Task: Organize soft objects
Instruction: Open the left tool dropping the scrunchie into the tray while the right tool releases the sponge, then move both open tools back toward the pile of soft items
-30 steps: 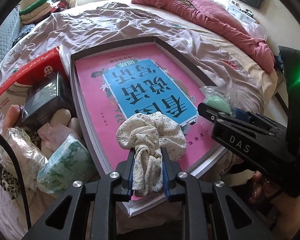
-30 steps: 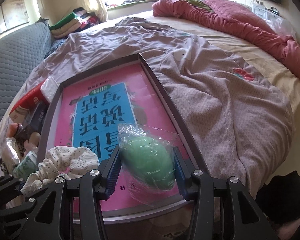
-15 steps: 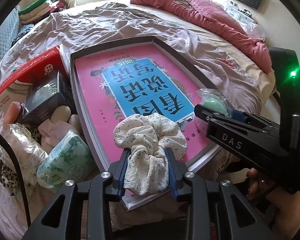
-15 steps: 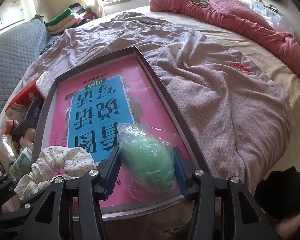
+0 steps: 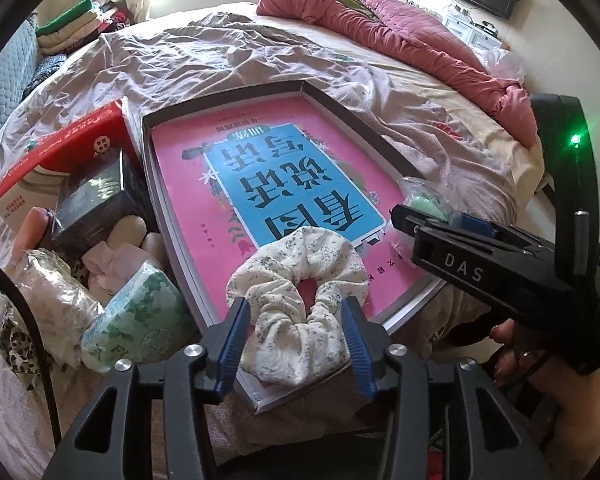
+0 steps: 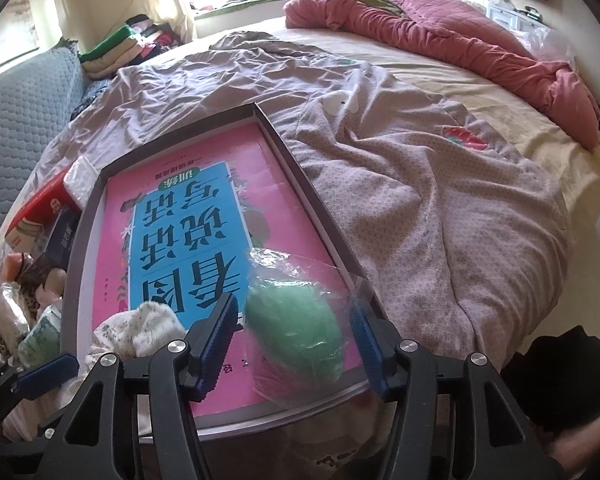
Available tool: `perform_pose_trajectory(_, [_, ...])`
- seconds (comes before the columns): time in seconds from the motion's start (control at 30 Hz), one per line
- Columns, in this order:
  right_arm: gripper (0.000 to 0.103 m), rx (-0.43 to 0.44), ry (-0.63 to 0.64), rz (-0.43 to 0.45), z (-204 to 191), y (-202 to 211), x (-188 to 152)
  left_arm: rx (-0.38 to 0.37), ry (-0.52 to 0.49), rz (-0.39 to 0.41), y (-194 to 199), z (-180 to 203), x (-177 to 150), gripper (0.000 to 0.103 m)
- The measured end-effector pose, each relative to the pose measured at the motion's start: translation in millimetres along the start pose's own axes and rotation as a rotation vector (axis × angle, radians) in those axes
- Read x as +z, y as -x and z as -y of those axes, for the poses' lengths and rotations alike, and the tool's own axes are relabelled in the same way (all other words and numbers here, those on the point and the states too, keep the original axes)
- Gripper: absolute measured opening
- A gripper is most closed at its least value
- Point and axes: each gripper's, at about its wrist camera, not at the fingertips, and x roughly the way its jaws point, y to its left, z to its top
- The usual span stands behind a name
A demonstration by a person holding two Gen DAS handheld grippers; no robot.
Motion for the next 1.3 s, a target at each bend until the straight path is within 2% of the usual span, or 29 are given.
perform_pose_trajectory(0.1, [0.063,-0.010,0.006,0.001,-1,1,0,-0.005,0.005,0.011,5,-2,1,0.052])
perform_pose_trajectory(0.13, [0.068,-0.013,0.006,0.003,-1,1,0,-0.006,0.006,0.016,7,-2,1,0.052])
perform_pose_trajectory(0.3, [0.069,-0.023,0.011,0.012,-3,6,0,-0.009,0.011,0.039,18,-6,0,0.058])
perform_pose_trajectory(0.43, [0.074,-0.045,0.017,0.037,-4,14,2,0.015,0.012,0.066,28,-11,0,0.059])
perform_pose_trajectory(0.7, [0.074,-0.052,0.055,0.102,-16,38,7,0.060,0.038,0.132,55,-33,-1,0.063])
perform_pose_trajectory(0.93, [0.075,-0.014,0.081,0.184,-39,64,13,0.107,0.094,0.195,79,-59,-1,0.069])
perform_pose_trajectory(1.13, [0.076,-0.019,0.095,0.213,-51,79,15,0.118,0.111,0.231,95,-72,-1,0.071])
perform_pose_trajectory(1.3, [0.076,0.001,0.113,0.262,-62,102,18,0.098,0.117,0.247,105,-77,-2,0.072])
